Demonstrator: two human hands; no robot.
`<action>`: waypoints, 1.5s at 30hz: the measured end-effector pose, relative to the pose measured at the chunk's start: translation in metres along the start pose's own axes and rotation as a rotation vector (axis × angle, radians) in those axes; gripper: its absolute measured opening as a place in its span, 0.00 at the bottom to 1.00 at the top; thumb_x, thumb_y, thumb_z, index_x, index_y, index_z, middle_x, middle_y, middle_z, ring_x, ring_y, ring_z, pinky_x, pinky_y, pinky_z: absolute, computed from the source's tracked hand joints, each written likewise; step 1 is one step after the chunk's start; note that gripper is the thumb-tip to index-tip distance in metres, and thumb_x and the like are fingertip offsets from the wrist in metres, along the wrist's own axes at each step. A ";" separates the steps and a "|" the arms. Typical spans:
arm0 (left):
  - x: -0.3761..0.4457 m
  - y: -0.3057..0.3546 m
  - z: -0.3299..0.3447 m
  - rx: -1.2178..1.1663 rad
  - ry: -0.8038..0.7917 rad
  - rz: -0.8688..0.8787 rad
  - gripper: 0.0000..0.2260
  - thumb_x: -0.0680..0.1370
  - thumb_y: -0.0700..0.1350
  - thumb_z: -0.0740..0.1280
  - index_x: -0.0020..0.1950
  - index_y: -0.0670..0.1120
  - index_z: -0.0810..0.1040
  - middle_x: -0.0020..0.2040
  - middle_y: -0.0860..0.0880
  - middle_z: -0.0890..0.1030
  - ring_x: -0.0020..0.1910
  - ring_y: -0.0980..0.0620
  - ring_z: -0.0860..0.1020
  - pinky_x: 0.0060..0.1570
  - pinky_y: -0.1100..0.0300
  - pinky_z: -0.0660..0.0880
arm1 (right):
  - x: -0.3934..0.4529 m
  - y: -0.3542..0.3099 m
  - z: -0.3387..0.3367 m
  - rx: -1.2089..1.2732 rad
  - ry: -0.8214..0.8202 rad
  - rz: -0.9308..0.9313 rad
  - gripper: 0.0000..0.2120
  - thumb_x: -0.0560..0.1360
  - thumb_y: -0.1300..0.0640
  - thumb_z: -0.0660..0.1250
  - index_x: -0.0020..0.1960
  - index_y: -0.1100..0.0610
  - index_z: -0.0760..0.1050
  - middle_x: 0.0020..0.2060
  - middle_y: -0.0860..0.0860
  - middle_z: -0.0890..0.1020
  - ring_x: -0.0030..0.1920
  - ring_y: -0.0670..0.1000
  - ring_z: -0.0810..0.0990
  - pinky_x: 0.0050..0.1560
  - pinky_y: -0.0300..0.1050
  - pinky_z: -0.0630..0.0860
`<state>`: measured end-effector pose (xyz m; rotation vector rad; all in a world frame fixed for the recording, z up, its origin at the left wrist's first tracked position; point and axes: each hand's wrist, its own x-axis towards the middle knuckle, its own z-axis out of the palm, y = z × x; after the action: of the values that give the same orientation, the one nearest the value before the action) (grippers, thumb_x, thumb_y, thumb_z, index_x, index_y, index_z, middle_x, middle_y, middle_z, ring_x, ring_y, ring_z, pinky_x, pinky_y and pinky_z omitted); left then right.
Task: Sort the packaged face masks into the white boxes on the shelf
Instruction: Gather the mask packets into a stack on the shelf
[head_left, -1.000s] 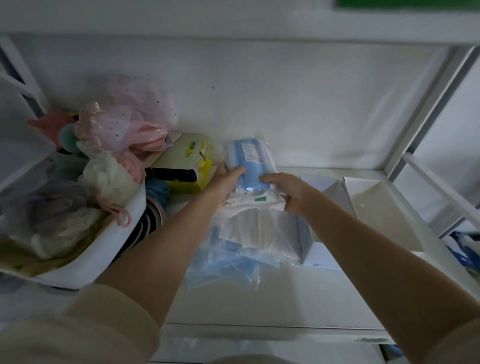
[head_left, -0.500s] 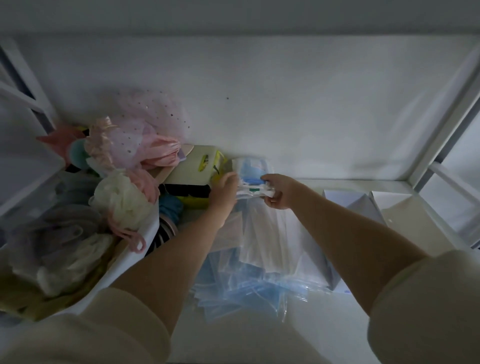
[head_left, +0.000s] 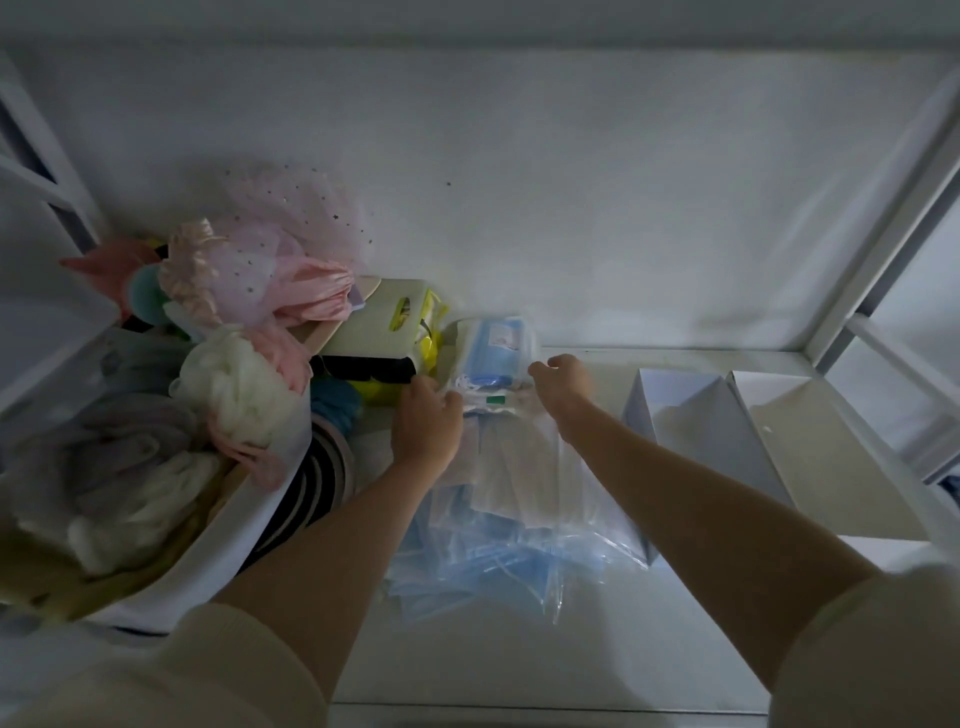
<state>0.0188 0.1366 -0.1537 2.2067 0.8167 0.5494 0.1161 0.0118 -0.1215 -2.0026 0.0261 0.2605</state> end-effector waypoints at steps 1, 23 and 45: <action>-0.004 -0.001 -0.003 0.069 0.023 -0.019 0.11 0.78 0.48 0.62 0.55 0.42 0.71 0.51 0.44 0.76 0.49 0.44 0.77 0.46 0.49 0.77 | -0.005 0.003 -0.005 -0.034 0.049 -0.075 0.17 0.75 0.58 0.63 0.62 0.59 0.73 0.56 0.54 0.78 0.53 0.54 0.77 0.47 0.42 0.70; -0.070 0.024 0.007 -0.108 -0.467 -0.420 0.22 0.60 0.58 0.73 0.48 0.49 0.77 0.43 0.49 0.80 0.42 0.49 0.79 0.36 0.60 0.74 | -0.063 0.068 -0.041 -0.495 -0.361 0.027 0.45 0.57 0.40 0.73 0.69 0.55 0.62 0.62 0.54 0.68 0.62 0.57 0.70 0.56 0.50 0.73; -0.076 0.049 -0.077 -0.397 -0.352 -0.463 0.15 0.62 0.43 0.71 0.47 0.42 0.78 0.43 0.43 0.77 0.39 0.44 0.76 0.28 0.63 0.68 | -0.079 0.047 -0.062 -0.161 -0.295 0.071 0.22 0.76 0.57 0.59 0.70 0.56 0.64 0.47 0.55 0.77 0.45 0.54 0.76 0.43 0.42 0.72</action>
<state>-0.0615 0.0933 -0.0775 1.6157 0.8982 0.0770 0.0436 -0.0718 -0.1231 -2.1055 -0.1149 0.6182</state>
